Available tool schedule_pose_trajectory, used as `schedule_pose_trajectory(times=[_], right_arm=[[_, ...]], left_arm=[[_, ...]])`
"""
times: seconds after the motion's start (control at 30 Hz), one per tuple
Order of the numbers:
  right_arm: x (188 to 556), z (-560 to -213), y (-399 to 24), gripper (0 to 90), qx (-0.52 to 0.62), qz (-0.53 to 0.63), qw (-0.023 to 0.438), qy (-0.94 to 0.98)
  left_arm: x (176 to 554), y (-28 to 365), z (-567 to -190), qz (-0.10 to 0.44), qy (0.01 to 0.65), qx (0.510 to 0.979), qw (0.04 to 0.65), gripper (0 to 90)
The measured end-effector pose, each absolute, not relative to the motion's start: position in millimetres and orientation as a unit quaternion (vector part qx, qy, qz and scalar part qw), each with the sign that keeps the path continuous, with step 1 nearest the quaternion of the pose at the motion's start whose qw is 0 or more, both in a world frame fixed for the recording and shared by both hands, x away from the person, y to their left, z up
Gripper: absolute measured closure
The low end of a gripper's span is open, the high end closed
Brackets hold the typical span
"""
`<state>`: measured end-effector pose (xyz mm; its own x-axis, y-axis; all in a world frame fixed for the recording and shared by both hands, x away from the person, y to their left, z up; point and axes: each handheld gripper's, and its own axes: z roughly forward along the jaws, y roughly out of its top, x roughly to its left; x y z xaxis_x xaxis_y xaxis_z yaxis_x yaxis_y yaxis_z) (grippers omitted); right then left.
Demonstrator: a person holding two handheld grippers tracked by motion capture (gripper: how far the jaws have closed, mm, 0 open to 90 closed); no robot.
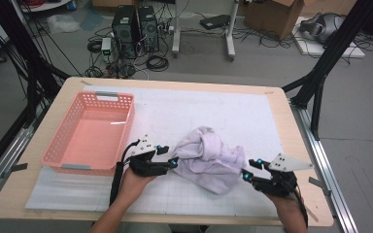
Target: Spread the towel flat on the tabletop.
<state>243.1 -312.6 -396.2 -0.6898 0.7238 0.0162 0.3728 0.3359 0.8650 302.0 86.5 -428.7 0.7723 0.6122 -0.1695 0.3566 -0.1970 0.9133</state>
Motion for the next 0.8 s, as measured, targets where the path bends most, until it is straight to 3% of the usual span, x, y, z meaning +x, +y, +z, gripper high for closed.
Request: schedule_pose_trajectory(times=[0.03, 0.17, 0.37, 0.4, 0.5, 0.57, 0.63, 0.7, 0.8], right_arm=[[256, -396, -321, 50.4, 0.366, 0.465, 0.213, 0.777], [276, -400, -326, 48.9, 0.387, 0.452, 0.216, 0.774], [319, -426, -299, 42.0, 0.381, 0.410, 0.160, 0.813], [328, -437, -288, 40.2, 0.385, 0.391, 0.127, 0.826], [330, -444, -282, 41.9, 0.384, 0.371, 0.128, 0.836], [328, -444, -282, 57.3, 0.389, 0.379, 0.126, 0.830], [323, -444, -284, 78.2, 0.376, 0.391, 0.111, 0.832], [311, -439, -288, 85.6, 0.368, 0.383, 0.126, 0.838], [304, -436, -297, 85.8, 0.375, 0.378, 0.130, 0.836]], left_arm=[[303, 84, -426, 0.114, 0.312, 0.764, 0.554, 40.0], [309, 70, -420, 0.111, 0.296, 0.766, 0.560, 38.0], [321, 35, -415, 0.098, 0.272, 0.776, 0.560, 36.5], [323, 28, -416, 0.097, 0.269, 0.778, 0.559, 36.4], [328, 17, -421, 0.092, 0.274, 0.781, 0.553, 36.3], [331, 13, -425, 0.090, 0.277, 0.784, 0.547, 37.2], [331, 12, -426, 0.094, 0.276, 0.789, 0.540, 48.8], [331, 16, -425, 0.091, 0.276, 0.793, 0.535, 68.7], [330, 26, -423, 0.091, 0.275, 0.791, 0.538, 71.7]])
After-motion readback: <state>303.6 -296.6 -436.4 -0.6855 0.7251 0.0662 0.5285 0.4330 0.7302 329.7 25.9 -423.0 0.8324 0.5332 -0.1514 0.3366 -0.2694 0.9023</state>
